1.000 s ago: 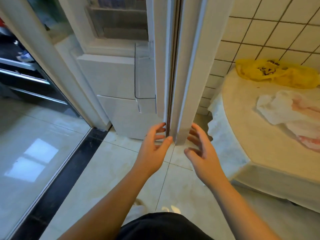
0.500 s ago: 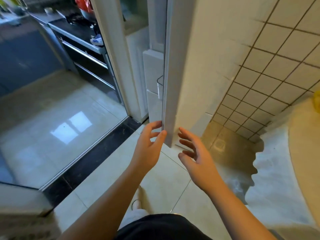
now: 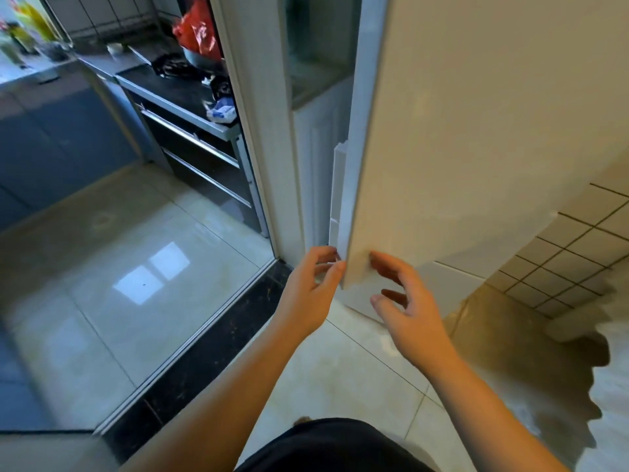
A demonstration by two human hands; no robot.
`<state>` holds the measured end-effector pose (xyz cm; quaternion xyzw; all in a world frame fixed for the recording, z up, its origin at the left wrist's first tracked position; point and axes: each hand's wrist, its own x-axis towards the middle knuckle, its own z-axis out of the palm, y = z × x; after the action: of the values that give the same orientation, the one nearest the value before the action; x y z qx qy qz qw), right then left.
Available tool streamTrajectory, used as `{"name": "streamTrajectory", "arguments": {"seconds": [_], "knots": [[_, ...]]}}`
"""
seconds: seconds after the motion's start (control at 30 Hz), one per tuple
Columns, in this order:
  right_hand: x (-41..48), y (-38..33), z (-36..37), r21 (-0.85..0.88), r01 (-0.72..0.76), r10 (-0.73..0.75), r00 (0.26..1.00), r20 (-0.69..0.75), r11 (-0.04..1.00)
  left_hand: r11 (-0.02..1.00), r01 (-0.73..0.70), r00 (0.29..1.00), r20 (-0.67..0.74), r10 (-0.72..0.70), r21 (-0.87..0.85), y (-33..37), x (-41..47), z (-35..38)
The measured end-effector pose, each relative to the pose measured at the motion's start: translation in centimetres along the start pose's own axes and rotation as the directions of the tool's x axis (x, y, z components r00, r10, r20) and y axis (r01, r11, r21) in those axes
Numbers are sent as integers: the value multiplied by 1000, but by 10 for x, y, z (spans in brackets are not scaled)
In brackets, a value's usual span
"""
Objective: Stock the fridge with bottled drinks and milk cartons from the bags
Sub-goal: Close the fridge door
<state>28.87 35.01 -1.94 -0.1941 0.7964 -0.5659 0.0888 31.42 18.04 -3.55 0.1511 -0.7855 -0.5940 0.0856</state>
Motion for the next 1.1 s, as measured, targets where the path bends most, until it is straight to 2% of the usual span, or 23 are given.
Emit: {"name": "streamTrajectory", "arguments": {"seconds": [0.23,0.47,0.57,0.7,0.97,1.1], "knots": [[86,-9,6,-44,56,-59,995,-83,997,999,34,999,-3,-34,-18,7,89,-27],[163,10,1,-220,74,-112,980,-167,973,996,52,996,-72,-57,-71,13,173,-25],[193,17,-2,-403,132,-234,948,-216,906,994,60,991,-113,-70,-89,16,210,-17],[233,23,-13,-574,187,-344,922,-178,797,989,85,985,-139,-102,-124,22,258,-2],[299,52,-43,-678,293,-454,888,-68,674,988,63,983,-165,-85,-139,33,337,34],[319,65,-50,-749,286,-486,872,-56,598,990,46,981,-183,-70,-133,35,365,45]]}}
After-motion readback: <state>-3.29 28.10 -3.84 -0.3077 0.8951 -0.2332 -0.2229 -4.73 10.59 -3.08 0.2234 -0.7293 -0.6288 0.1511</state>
